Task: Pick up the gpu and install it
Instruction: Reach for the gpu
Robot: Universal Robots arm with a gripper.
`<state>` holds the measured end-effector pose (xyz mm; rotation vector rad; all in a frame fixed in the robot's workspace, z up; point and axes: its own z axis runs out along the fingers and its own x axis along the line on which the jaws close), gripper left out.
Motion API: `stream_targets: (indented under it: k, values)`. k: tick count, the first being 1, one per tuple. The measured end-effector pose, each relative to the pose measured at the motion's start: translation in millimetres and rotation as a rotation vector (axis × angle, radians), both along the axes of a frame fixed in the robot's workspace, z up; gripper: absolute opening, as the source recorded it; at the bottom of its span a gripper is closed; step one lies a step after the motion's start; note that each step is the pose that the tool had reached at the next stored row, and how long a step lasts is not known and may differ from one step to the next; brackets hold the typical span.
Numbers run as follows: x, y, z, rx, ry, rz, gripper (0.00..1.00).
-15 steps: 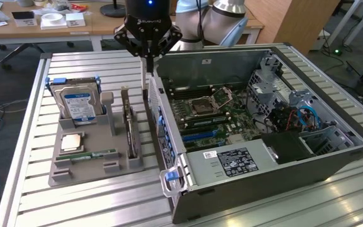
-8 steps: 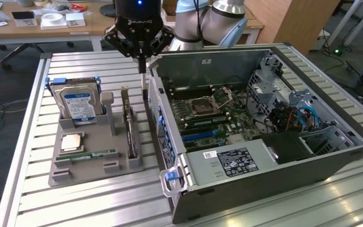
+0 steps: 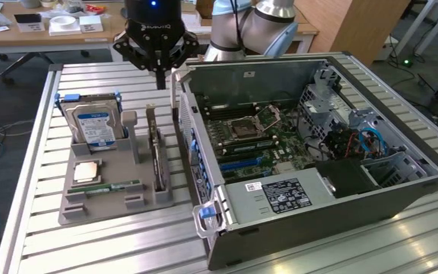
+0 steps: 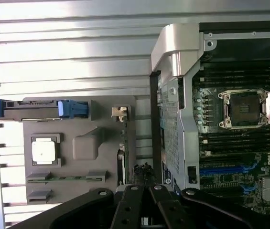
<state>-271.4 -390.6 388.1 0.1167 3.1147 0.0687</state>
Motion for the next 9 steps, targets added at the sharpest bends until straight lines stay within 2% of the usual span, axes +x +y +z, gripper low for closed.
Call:
stream_targets:
  k: [9]
  values:
    - [-18.2, 0.8, -1.6, 0.0000, 0.0045, 0.000, 0.11]
